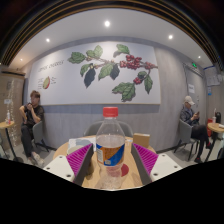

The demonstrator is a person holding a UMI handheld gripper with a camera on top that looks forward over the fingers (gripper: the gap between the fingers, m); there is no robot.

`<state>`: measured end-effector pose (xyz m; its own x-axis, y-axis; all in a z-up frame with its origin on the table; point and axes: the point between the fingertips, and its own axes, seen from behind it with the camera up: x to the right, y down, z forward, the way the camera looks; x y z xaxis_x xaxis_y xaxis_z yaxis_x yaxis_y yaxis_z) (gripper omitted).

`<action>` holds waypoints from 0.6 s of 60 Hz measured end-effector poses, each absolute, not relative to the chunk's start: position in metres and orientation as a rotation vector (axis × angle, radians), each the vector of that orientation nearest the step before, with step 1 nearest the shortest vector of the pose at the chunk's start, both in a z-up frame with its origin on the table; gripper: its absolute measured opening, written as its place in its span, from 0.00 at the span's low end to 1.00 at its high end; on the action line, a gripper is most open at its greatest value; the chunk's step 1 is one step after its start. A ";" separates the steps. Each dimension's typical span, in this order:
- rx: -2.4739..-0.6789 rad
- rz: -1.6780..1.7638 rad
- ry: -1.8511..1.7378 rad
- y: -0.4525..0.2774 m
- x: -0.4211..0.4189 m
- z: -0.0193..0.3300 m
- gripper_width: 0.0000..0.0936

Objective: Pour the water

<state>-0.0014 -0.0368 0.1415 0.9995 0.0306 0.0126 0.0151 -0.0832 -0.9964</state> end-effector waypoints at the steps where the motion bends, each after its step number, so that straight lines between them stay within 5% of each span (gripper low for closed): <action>1: -1.661 0.024 -0.041 -0.036 0.000 0.143 0.87; 8: -1.654 0.029 -0.049 -0.013 -0.003 0.140 0.85; 10: -1.645 0.006 -0.059 -0.010 0.001 0.140 0.75; 12: -1.635 -0.003 -0.072 -0.009 0.000 0.140 0.54; 19: -1.580 -0.002 -0.042 -0.007 0.004 0.143 0.41; 36: -1.571 -0.007 -0.116 -0.002 -0.003 0.144 0.35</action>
